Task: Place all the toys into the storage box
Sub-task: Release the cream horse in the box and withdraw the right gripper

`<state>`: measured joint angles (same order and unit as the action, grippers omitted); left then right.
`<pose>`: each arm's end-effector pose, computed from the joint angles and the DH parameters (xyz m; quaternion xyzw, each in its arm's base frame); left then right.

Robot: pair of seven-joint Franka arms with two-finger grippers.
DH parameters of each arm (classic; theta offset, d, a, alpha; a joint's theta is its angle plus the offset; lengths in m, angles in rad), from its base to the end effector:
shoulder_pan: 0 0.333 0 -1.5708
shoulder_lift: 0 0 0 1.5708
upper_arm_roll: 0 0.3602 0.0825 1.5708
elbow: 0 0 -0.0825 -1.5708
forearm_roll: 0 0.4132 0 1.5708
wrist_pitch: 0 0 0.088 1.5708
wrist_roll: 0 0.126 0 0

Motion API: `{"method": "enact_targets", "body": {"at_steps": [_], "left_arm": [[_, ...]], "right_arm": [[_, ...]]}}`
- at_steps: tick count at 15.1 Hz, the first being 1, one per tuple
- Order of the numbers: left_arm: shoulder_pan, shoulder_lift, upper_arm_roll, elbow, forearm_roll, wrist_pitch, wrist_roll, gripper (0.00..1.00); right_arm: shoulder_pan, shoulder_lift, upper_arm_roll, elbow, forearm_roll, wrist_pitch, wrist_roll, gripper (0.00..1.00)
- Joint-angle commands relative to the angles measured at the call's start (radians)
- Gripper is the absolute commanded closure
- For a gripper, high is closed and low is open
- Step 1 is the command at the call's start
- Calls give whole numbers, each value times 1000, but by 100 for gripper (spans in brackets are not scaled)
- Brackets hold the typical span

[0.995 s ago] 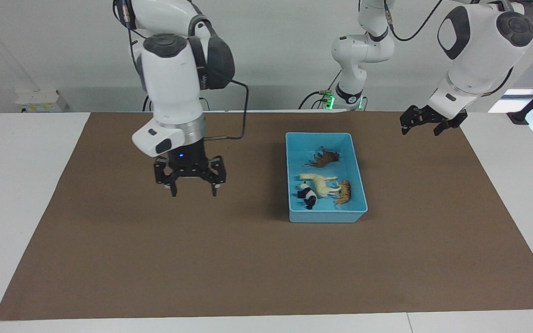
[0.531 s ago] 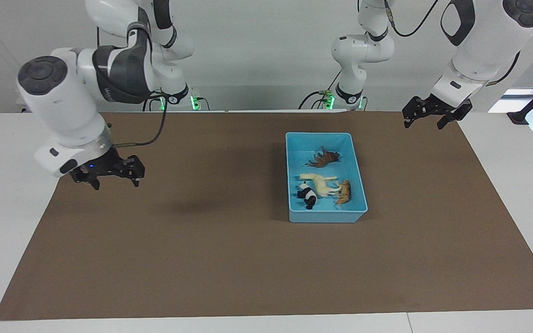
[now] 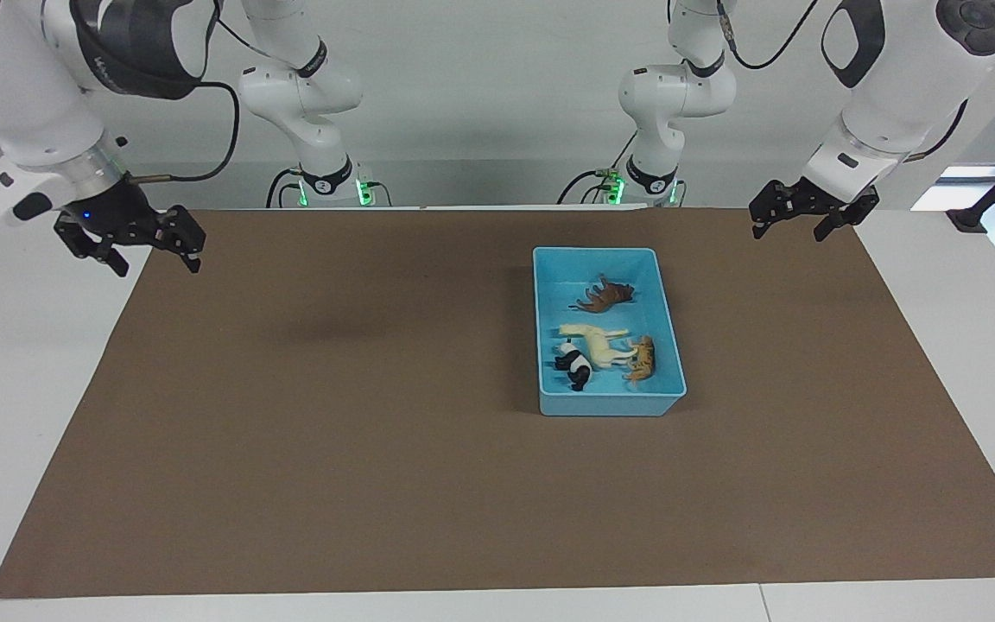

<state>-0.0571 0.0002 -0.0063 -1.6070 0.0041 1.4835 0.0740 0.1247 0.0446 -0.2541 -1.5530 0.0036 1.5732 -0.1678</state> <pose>0.5692 -0.0356 0.6247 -0.9957 0.0685 0.0618 0.0017 0.5937 -0.0733 0.6333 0.9997 0.0192 -0.0119 0.0021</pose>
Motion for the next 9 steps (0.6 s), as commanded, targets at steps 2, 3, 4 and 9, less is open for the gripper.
{"method": "enact_targets", "body": {"at_steps": [2,3,4,9], "left_arm": [[0,-26,5,-24,-1,-9,-7,0],[0,-26,5,-24,-1,-9,-7,0],[0,-26,3,-24,-1,-9,-7,0],[0,-26,3,-24,-1,-9,-7,0]], "right_arm": [[-61,-124,57,-121,-36,14,-19,0],[-118,-123,114,-83,-34,11,-18,0],[-178,-114,168,-37,-34,-36,-18,0],[-157,-103,148,-16,-33,-99,-6,0]]}}
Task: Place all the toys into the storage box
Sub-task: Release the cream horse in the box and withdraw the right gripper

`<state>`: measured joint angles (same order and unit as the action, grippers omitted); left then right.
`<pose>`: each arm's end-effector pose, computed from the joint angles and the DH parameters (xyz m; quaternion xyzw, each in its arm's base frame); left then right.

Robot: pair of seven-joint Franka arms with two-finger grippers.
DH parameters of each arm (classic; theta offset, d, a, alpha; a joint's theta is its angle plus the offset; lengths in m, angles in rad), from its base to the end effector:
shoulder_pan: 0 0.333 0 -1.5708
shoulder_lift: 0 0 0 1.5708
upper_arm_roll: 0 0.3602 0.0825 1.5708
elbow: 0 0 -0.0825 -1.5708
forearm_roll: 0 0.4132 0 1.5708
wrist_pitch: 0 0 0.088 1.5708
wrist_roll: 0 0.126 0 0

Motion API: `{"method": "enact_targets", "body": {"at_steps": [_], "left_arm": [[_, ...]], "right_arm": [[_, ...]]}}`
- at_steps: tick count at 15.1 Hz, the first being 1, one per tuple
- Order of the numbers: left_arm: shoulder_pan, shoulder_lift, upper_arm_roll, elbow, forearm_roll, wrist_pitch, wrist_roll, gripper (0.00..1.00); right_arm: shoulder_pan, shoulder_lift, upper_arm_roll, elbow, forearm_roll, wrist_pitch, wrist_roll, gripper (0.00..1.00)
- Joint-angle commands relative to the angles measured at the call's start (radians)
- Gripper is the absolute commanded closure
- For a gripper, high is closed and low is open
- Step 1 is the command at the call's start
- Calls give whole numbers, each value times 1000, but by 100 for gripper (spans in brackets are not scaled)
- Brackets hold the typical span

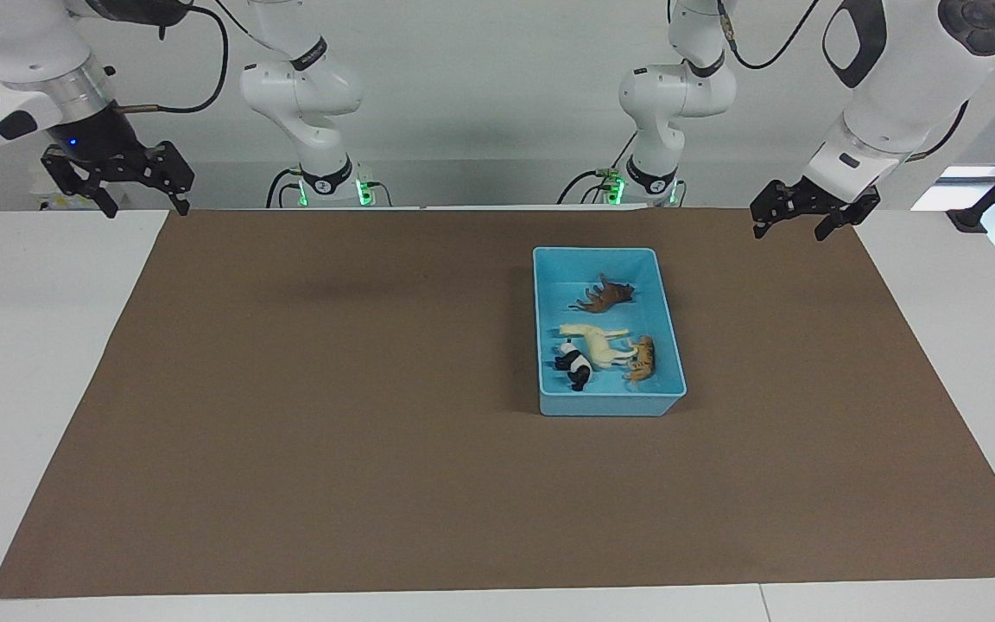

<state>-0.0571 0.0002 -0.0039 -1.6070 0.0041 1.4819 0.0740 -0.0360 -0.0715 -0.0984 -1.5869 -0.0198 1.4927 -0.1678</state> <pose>0.5690 -0.0342 0.6246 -0.9958 0.0673 0.0626 0.0016 0.5442 -0.0785 0.6753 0.9998 0.0162 -0.0124 0.0046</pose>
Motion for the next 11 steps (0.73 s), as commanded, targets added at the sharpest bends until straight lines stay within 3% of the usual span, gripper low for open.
{"method": "enact_targets", "body": {"at_steps": [1,6,11], "left_arm": [[0,-28,1,-24,-1,-8,-6,0],[0,-26,1,-24,-1,-8,-6,0],[0,-26,2,-24,-1,-8,-6,0]], "right_arm": [[11,13,-17,18,-9,-20,-7,0],[10,12,-17,19,-11,-88,-7,0],[11,12,-18,21,-12,-78,-6,0]]}}
